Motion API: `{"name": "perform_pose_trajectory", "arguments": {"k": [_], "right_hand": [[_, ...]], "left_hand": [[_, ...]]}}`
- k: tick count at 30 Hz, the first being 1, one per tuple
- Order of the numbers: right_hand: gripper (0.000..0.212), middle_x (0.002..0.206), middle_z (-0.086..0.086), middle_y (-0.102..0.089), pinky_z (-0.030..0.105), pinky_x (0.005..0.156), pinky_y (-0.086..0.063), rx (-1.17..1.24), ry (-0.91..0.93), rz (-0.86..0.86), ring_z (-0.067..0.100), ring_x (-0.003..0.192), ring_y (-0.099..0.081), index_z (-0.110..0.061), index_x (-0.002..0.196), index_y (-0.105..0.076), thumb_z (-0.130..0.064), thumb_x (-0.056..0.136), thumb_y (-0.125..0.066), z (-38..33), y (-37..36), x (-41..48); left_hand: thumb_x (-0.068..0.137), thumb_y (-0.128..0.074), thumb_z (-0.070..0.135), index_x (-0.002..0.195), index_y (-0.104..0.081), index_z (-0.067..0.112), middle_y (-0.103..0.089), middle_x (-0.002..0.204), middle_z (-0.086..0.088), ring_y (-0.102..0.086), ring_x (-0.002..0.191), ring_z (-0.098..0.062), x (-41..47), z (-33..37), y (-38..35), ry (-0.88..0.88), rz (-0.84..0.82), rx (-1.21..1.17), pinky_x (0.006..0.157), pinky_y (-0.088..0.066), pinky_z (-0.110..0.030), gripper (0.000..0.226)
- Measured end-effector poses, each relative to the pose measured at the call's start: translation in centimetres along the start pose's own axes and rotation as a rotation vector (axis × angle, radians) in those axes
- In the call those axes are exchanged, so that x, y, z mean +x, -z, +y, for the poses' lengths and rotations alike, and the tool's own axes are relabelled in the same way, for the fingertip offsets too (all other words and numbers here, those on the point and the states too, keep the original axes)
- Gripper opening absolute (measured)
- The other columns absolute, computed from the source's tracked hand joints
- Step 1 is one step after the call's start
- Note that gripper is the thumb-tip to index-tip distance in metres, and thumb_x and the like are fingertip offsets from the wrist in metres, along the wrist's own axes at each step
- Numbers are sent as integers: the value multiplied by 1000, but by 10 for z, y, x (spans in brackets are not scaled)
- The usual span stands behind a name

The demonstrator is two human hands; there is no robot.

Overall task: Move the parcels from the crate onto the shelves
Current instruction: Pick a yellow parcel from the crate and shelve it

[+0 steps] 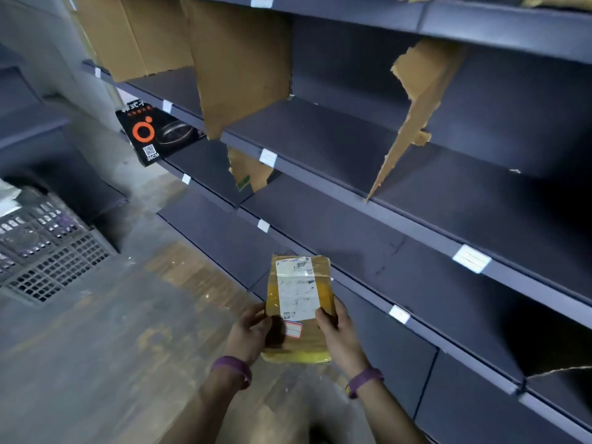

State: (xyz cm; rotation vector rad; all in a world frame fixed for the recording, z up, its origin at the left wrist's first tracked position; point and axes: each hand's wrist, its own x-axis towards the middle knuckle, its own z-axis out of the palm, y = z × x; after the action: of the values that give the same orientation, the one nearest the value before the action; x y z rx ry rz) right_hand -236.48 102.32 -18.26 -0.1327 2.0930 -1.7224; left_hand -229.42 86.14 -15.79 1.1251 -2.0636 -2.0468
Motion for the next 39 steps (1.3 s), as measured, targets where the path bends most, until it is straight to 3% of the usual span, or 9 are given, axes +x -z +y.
{"name": "perform_pose_trajectory", "arguments": {"k": [3,8,13,16,21,24,29,32,39], "right_hand": [[37,119,-24,-61,13,89,-41,-24,-11,6,1,113,-57,-35,133,-48,-30,97,-54,-12,-53,3],[43,127,-15,-61,26,100,-42,-13,-37,-1,8,117,-55,-32,140,-43,-33,98,-54,-31,-136,3],[43,125,-16,-60,23,95,-38,-17,-47,-31,7,116,-54,-33,139,-42,-34,98,-52,-47,-195,10],[39,118,-21,-60,14,87,-39,-21,-27,-57,3,112,-55,-33,137,-45,-31,98,-52,-56,-223,24],[34,113,-29,-59,1,72,-40,8,-34,-102,-16,99,-54,-40,129,-45,-32,97,-54,-74,-264,63],[32,110,-32,-59,4,77,-41,2,-8,-142,-15,100,-55,-42,126,-47,-32,97,-55,-90,-299,99],[33,117,-24,-64,13,83,-46,19,57,-223,-4,109,-60,-38,127,-50,-28,97,-55,-121,-361,176],[33,116,-25,-62,7,76,-46,24,67,-250,-8,105,-59,-38,127,-50,-29,96,-56,-145,-394,225],[35,121,-18,-62,13,82,-46,32,87,-277,0,110,-58,-35,130,-48,-28,97,-55,-184,-436,316]], "left_hand": [[92,-51,-2,113,-60,14,-65,112,-14,-61,98,-25,14,-1,53,-21,-18,22,87,-49,-35,28],[92,-53,2,123,-60,11,-65,115,-13,-60,108,-28,34,4,140,-33,-11,79,98,-46,-37,34],[93,-51,1,120,-61,14,-67,108,-8,-62,94,-18,47,9,197,-35,0,18,84,-48,-24,32],[94,-50,1,119,-60,17,-67,100,-3,-62,86,-10,61,12,222,-34,18,-21,68,-48,-13,32],[93,-52,2,123,-58,16,-66,105,-8,-63,87,-13,94,27,258,-54,60,9,73,-49,-15,34],[92,-51,-1,127,-55,13,-65,111,-10,-61,98,-22,122,41,286,-62,109,8,89,-47,-29,38],[92,-46,-8,117,-57,14,-69,81,-2,-67,60,-7,190,80,336,-98,172,-89,55,-51,-14,35],[93,-46,-7,122,-56,11,-68,90,-9,-67,67,-14,234,107,361,-109,215,-80,58,-52,-16,35],[94,-49,0,125,-55,7,-66,108,-14,-68,81,-21,322,157,390,-74,243,-82,57,-53,-17,32]]}}
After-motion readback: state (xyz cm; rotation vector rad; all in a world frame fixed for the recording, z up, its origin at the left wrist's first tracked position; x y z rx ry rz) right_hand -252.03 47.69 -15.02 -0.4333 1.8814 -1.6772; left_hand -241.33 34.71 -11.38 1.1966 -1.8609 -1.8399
